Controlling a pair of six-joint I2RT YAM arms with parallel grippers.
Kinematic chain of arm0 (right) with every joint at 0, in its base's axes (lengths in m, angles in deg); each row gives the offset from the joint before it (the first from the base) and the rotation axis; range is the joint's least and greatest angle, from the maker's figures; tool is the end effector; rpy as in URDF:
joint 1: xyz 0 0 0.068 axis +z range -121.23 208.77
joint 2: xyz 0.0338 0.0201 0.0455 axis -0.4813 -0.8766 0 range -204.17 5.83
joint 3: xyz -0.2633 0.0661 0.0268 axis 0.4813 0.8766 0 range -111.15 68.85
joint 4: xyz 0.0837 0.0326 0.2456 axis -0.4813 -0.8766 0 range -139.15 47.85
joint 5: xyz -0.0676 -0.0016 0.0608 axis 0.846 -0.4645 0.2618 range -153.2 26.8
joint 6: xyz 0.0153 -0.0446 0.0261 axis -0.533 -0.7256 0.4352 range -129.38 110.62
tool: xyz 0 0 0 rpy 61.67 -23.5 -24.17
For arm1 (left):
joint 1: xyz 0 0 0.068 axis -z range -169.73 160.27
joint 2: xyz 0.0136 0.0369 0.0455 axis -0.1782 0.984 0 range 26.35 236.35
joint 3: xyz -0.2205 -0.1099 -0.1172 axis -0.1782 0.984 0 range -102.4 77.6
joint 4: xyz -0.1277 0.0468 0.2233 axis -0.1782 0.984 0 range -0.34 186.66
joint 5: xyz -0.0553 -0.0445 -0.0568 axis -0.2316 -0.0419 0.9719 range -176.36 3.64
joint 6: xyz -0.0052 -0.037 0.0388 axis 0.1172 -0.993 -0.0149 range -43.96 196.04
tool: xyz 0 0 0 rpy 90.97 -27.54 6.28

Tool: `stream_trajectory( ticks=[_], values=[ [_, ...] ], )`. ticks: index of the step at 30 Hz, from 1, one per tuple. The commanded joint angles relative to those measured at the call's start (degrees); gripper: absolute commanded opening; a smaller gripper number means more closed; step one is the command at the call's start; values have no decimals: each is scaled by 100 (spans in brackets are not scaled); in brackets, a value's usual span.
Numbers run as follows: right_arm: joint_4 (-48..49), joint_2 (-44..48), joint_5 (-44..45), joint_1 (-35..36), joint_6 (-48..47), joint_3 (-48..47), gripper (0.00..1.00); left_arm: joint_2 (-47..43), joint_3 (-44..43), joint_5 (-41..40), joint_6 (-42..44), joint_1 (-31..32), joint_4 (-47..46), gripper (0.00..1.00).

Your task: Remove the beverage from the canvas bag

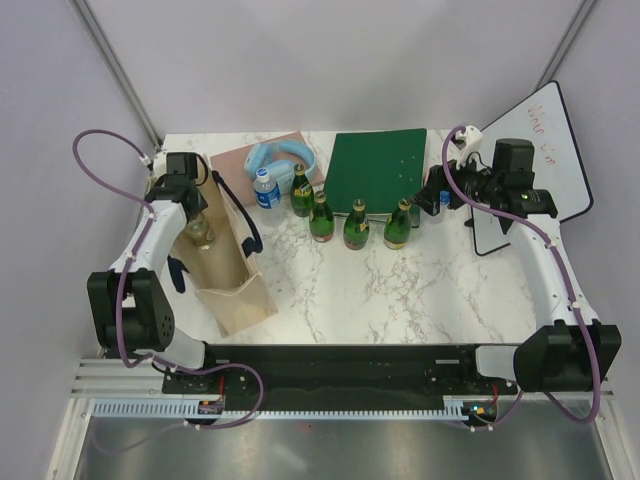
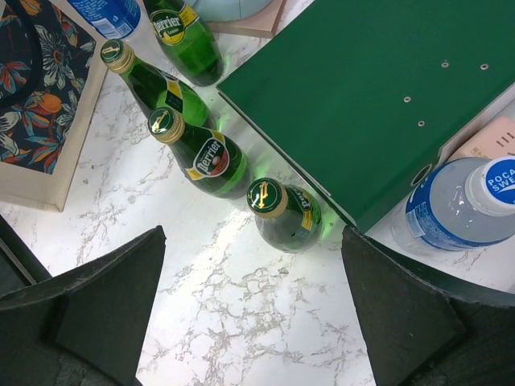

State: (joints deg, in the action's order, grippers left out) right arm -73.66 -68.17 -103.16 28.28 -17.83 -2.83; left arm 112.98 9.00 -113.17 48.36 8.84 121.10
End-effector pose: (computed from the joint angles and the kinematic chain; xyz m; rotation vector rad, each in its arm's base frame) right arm 0.2788 0.0205 0.3610 -0.5356 2.0043 0.6536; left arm 0.3242 0.0240 0.2780 -0.7848 2.2064 0.3456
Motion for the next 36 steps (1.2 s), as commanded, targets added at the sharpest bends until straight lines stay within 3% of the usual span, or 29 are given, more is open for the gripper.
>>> stream_trajectory(
  ticks=[1,6,14,23,36],
  values=[
    [-31,96,50,5,-122,-188,98,-199,13,-44,245,-50,-226,39],
    [-92,140,50,14,-183,-189,98,-698,-101,263,737,-33,-279,2],
    [-128,131,-292,14,-157,-241,98,-1868,-22,1457,1633,-33,-384,2],
    [-286,35,-565,339,-236,-443,98,-3151,-22,2635,1959,11,-218,2],
    [-172,-159,-714,1059,-61,-698,98,-3802,-874,3621,2382,73,327,2]
  ],
)
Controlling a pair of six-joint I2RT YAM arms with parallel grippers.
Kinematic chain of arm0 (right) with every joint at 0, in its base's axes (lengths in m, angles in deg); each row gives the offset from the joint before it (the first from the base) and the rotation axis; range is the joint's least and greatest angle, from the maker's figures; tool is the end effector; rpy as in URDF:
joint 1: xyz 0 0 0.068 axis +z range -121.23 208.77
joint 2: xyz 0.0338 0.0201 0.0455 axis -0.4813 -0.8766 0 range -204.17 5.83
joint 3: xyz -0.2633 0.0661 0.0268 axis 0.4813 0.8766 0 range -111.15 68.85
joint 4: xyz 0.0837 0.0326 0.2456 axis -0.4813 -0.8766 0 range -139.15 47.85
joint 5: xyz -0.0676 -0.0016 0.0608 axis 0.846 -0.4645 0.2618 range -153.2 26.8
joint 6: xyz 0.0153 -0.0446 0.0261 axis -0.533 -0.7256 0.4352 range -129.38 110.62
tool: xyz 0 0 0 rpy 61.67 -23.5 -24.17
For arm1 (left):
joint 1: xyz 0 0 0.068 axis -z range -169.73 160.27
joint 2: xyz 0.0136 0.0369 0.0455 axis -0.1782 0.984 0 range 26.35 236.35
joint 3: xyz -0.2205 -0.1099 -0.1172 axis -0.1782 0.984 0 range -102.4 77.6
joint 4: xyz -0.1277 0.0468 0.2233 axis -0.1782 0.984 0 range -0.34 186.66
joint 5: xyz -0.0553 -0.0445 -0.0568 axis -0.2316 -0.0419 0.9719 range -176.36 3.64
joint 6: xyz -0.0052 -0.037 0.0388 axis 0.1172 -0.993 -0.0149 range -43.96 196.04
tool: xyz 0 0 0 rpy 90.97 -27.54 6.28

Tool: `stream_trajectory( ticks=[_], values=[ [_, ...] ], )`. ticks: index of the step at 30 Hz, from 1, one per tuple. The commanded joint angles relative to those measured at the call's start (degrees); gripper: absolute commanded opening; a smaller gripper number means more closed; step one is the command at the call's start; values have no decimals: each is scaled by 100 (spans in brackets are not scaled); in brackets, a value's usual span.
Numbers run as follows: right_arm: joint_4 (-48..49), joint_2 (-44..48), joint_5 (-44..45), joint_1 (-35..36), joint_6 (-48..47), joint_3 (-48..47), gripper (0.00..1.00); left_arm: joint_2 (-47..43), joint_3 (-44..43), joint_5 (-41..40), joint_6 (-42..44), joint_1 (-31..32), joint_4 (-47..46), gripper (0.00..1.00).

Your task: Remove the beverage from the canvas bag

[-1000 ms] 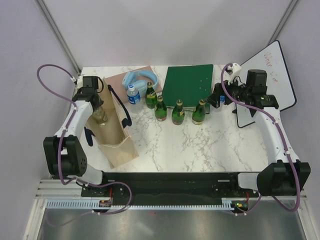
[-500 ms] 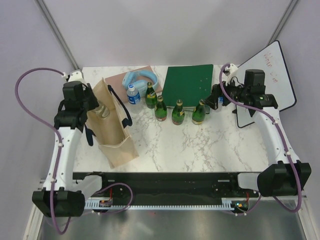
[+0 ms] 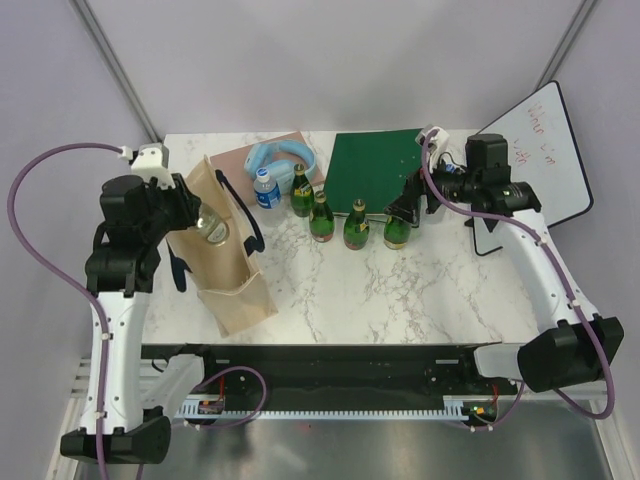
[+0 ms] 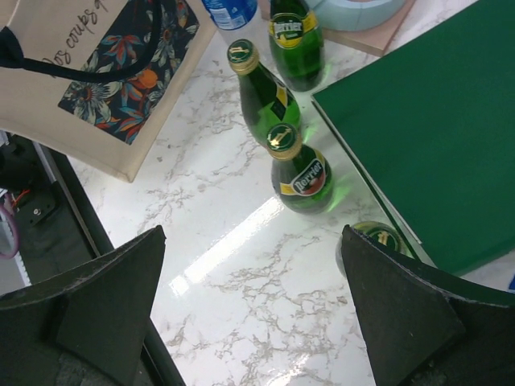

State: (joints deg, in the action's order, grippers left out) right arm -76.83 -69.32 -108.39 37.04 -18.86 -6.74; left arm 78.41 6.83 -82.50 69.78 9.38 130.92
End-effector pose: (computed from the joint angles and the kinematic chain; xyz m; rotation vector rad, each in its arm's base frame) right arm 0.2722 0.0651 0.3749 -0.7552 1.9379 0.8340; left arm 0.1715 0.0002 0.4152 -0.0782 1.9639 -0.1278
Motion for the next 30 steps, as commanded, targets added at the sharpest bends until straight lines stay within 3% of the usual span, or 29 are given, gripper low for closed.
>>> stream_trajectory(
  ticks=[1,20,27,30],
  values=[
    [154,-60,-192,201,51,-324,98,-354,-702,607,239,18,-645,2],
    [198,-96,-87,227,95,-597,98,-82,-2178,2013,-42,27,-636,2],
    [198,53,133,219,42,-553,98,156,-2293,2532,-366,18,-803,2],
    [198,115,195,184,42,-509,98,217,-2310,2655,-498,316,-943,2]
  ],
)
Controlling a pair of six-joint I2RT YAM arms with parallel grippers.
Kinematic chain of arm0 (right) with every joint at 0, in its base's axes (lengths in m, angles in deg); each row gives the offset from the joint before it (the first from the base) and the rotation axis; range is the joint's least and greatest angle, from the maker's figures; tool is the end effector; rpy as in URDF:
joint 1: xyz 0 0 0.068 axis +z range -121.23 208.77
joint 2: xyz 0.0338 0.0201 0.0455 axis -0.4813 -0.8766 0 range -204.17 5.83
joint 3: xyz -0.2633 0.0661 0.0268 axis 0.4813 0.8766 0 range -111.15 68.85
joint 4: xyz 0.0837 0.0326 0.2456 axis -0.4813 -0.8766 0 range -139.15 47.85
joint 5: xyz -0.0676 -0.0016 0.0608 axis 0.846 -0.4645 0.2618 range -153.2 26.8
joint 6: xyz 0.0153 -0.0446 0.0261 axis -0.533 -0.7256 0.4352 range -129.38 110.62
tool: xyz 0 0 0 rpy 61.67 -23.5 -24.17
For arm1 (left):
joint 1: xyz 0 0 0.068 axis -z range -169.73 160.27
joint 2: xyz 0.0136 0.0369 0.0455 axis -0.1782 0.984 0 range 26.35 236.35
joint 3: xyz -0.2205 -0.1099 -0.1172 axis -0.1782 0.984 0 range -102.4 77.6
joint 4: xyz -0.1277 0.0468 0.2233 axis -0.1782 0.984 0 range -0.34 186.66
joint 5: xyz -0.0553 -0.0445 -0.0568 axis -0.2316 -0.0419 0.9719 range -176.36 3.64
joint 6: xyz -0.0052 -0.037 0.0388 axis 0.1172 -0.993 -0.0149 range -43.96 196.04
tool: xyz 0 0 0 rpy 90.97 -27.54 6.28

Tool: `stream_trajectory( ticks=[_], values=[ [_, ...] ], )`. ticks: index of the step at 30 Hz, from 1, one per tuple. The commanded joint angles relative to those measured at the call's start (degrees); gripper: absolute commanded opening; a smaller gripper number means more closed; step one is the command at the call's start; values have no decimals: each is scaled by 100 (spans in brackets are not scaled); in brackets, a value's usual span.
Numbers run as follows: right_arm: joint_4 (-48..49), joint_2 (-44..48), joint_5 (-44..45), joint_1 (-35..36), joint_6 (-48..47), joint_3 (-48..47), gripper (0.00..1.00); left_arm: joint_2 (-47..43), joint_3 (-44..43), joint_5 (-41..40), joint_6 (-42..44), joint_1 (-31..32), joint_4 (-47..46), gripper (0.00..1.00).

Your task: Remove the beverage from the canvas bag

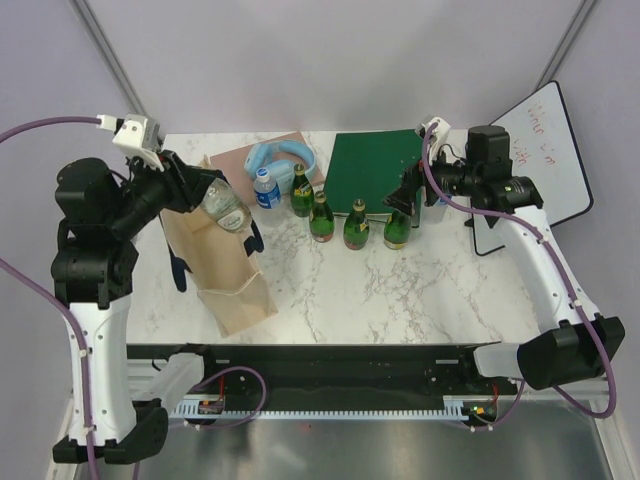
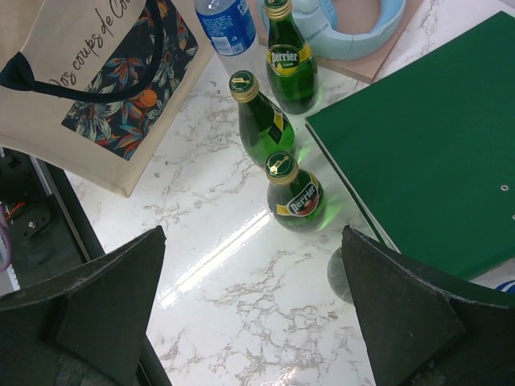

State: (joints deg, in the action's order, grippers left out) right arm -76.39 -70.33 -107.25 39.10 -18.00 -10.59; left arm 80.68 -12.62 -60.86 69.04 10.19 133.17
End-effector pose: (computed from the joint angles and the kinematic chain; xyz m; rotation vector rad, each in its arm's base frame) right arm 0.2743 0.0752 0.3926 -0.7783 1.8905 0.8230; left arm 0.1344 -0.0152 0.5062 0.2285 1.6973 -0.4684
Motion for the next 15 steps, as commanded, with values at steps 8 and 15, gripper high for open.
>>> stream_trajectory(
  ticks=[8,15],
  values=[
    [163,330,107,-224,-34,51,98,297,-287,-456,-153,1675,-1327,2],
    [137,523,125,-400,-43,297,98,842,-172,-1292,182,3091,-1687,2]
  ],
)
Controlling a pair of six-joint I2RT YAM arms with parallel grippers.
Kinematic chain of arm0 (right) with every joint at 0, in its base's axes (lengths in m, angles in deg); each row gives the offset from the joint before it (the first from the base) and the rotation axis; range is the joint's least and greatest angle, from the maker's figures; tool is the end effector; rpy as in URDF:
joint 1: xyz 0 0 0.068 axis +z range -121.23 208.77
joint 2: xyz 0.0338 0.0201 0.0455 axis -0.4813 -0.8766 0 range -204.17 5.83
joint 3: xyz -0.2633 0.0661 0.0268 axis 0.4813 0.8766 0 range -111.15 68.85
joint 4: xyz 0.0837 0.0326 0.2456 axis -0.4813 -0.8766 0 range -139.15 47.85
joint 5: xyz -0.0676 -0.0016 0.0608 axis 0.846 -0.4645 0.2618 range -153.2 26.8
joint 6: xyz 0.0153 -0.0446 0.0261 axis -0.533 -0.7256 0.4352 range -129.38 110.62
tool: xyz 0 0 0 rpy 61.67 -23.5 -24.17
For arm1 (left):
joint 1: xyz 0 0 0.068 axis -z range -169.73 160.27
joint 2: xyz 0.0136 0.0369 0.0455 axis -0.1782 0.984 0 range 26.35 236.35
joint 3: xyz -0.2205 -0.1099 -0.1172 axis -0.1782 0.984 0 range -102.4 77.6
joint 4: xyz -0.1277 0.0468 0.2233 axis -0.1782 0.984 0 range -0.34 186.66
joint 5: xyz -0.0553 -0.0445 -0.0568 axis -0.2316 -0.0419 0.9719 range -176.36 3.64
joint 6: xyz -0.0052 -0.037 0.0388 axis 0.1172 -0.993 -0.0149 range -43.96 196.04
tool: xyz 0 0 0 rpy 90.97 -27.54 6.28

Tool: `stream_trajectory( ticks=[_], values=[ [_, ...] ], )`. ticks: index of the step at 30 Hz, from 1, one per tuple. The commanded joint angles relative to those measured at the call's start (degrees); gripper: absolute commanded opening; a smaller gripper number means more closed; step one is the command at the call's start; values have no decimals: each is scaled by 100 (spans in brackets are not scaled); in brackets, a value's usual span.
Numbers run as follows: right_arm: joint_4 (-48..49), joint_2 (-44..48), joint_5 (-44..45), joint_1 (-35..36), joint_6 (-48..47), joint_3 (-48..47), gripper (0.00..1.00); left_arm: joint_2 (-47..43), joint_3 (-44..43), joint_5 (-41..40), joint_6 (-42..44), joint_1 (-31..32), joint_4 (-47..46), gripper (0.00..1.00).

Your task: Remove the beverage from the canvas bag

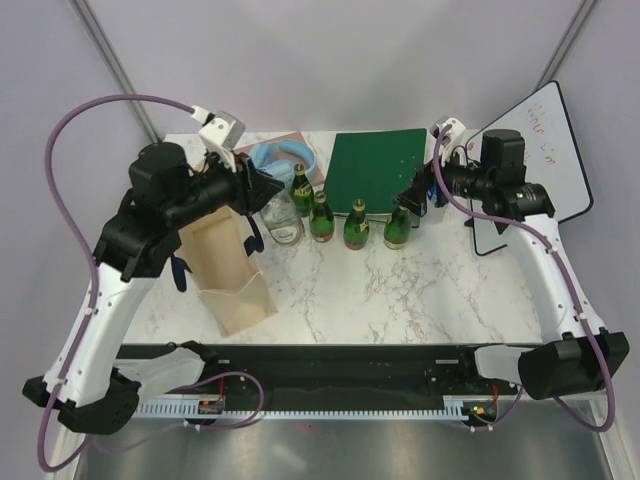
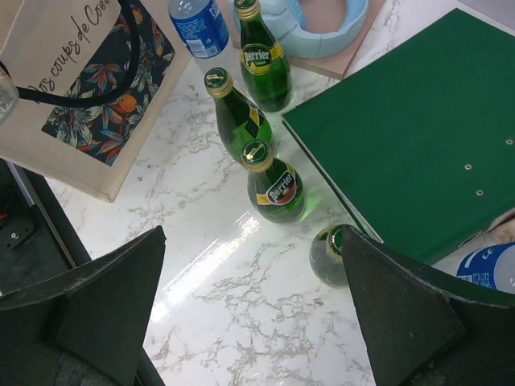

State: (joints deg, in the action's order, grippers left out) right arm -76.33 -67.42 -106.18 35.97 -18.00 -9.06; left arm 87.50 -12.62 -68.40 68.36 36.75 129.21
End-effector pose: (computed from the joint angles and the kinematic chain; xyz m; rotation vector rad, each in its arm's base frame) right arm 0.2651 0.0580 0.3968 -0.7181 1.8868 0.7605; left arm 0.1593 -0.0917 0.4967 0.5227 1.7209 -0.7054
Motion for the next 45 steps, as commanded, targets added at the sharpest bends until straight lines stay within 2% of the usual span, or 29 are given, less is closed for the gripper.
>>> stream_trajectory(
  ticks=[1,12,16,23,29,37,45],
  values=[
    [122,250,18,-131,-52,171,98,231,-111,-626,285,533,-1353,2],
    [113,461,185,-412,-105,373,98,1145,373,-987,663,1903,-2266,2],
    [165,540,492,-658,9,338,98,1689,504,-1031,715,2379,-2750,2],
    [499,760,1572,-992,597,311,98,2646,426,-1040,759,3037,-3594,2],
    [605,935,2197,-1221,862,311,98,3491,48,-1031,742,3354,-4164,2],
    [658,1067,2189,-1432,1196,329,98,4589,-663,-1048,654,3566,-4429,2],
    [693,1094,2101,-1538,1284,417,98,5240,-1146,-1294,443,3583,-4649,2]
  ],
)
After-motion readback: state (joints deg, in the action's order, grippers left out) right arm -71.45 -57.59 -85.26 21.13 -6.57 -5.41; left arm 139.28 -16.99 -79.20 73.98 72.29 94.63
